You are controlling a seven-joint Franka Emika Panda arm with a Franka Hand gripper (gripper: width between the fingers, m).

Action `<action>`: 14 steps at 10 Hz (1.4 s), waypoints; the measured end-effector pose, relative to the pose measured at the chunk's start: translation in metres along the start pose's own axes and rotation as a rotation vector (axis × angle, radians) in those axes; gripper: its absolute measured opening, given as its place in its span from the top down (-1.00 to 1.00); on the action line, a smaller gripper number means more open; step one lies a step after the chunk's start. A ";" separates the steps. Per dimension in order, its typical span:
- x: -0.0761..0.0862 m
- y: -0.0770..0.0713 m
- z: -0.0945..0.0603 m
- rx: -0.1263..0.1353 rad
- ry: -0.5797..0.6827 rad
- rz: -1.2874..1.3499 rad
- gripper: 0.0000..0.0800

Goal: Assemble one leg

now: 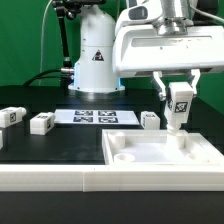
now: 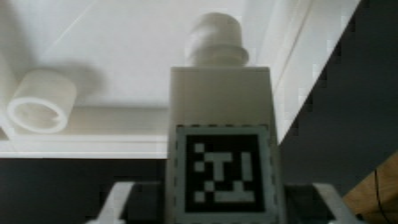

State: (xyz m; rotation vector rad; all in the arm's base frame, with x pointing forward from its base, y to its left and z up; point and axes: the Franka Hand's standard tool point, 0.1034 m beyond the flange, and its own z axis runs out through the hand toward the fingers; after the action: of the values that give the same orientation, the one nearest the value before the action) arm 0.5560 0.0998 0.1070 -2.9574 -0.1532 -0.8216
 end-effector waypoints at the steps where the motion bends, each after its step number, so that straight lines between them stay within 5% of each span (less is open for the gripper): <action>1: 0.000 0.000 0.000 0.000 0.000 0.000 0.27; 7: 0.013 0.006 0.026 -0.005 0.027 0.009 0.27; 11: 0.040 -0.008 0.030 0.017 0.044 0.008 0.27; 14: 0.052 -0.001 0.029 0.010 0.060 0.012 0.27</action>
Offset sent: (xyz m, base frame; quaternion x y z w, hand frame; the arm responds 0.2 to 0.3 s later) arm 0.0229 -0.0048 -0.0093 0.0080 0.0137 -0.0363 0.9992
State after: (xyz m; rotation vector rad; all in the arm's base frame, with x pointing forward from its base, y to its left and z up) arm 0.6145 0.1079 0.1092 -2.9174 -0.1355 -0.9044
